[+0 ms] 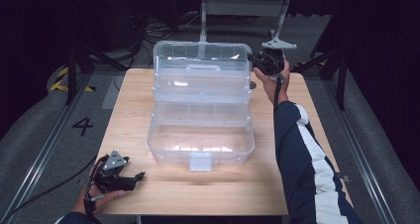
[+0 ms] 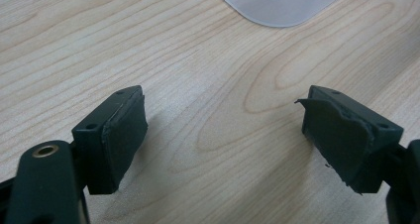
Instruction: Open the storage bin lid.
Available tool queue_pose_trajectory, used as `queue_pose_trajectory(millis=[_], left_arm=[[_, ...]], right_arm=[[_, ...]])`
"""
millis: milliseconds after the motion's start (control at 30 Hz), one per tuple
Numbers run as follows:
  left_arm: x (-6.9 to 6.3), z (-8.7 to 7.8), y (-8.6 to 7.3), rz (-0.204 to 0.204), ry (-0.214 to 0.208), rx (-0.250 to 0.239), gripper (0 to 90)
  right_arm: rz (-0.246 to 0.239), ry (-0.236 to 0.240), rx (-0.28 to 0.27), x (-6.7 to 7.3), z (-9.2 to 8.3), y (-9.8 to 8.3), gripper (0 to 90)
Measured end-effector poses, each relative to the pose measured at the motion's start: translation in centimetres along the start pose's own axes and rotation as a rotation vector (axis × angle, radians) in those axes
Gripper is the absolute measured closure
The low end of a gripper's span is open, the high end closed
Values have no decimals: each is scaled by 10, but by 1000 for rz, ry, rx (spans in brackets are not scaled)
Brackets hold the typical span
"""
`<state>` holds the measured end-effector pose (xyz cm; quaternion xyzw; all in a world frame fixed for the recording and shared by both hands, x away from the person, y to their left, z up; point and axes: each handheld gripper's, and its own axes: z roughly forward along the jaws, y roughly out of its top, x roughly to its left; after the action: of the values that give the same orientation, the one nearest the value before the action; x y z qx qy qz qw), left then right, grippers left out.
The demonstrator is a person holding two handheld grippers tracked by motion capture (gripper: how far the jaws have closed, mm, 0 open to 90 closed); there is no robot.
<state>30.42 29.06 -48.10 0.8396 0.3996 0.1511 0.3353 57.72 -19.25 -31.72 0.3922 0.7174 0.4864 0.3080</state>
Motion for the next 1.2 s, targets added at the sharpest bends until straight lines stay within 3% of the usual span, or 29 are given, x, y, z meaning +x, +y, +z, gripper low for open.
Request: queue_pose_trajectory(millis=[1200], left_arm=[[-2,0,0,-8,11,3,171]], right_arm=[[38,0,57,-10,29,-9,790]])
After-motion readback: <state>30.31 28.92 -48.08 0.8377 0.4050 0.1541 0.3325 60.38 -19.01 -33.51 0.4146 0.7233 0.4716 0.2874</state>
